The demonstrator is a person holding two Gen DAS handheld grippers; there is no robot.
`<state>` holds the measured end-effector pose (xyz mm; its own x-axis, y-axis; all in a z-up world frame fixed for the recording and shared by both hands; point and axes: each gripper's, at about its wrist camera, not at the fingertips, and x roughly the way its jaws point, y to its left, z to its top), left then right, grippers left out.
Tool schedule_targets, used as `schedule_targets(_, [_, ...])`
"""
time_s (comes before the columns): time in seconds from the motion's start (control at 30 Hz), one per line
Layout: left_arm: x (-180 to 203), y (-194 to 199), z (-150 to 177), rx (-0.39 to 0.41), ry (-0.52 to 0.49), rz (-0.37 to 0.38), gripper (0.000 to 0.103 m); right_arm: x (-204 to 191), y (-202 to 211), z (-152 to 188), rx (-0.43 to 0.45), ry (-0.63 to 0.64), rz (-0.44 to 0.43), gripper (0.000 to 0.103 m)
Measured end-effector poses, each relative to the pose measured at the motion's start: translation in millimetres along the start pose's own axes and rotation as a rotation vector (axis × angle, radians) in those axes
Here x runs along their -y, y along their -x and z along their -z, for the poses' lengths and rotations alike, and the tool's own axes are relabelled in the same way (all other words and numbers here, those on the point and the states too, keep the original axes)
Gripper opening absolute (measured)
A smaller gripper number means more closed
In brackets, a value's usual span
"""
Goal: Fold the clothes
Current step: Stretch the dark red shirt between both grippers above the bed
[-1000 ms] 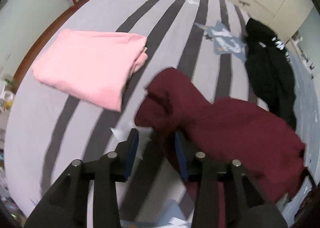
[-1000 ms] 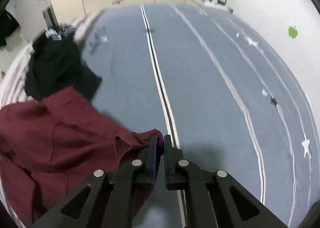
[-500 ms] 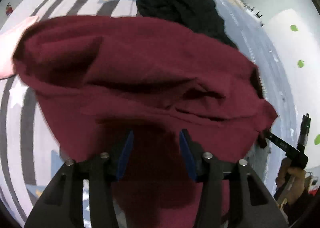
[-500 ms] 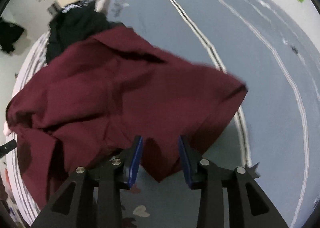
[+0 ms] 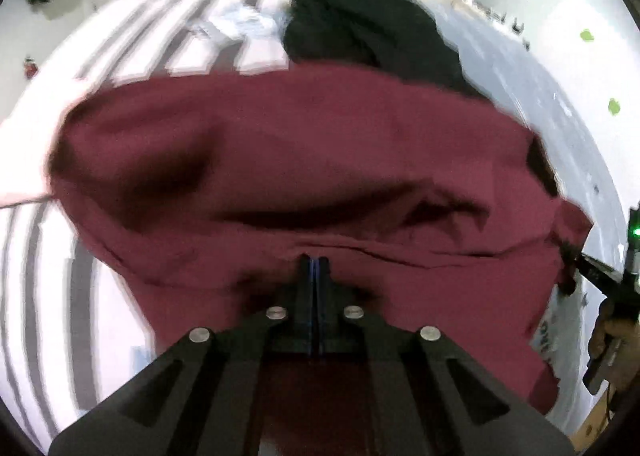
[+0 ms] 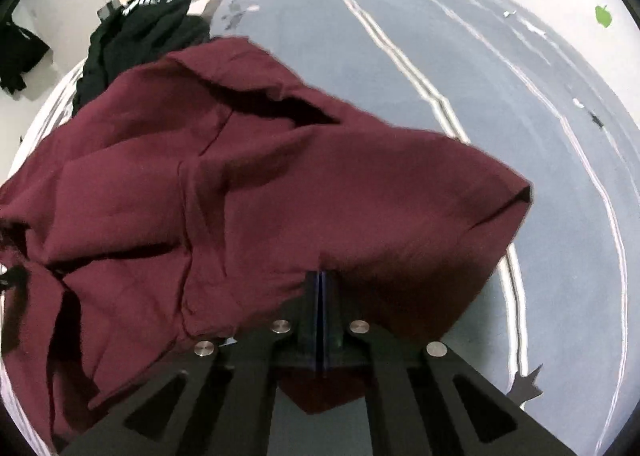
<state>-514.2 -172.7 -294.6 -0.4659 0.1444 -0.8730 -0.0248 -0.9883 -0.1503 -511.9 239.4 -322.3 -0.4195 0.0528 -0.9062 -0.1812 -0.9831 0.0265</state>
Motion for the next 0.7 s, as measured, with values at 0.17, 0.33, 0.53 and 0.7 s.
schedule_targets(0.17, [-78, 53, -8, 0.054, 0.119, -0.064, 0.000, 40, 38, -24, 0.101, -0.068, 0.075, 0.000])
schedule_targets(0.33, [-155, 83, -6, 0.051, 0.197, -0.203, 0.000, 107, 57, -65, 0.124, -0.176, 0.215, 0.000])
schedule_targets(0.53, [-226, 87, 58, -0.059, 0.325, -0.422, 0.000, 81, 69, -59, 0.112, -0.040, 0.013, 0.000])
schedule_targets(0.7, [-175, 93, 82, -0.037, 0.329, -0.202, 0.038, 14, 50, -8, -0.005, -0.005, -0.195, 0.019])
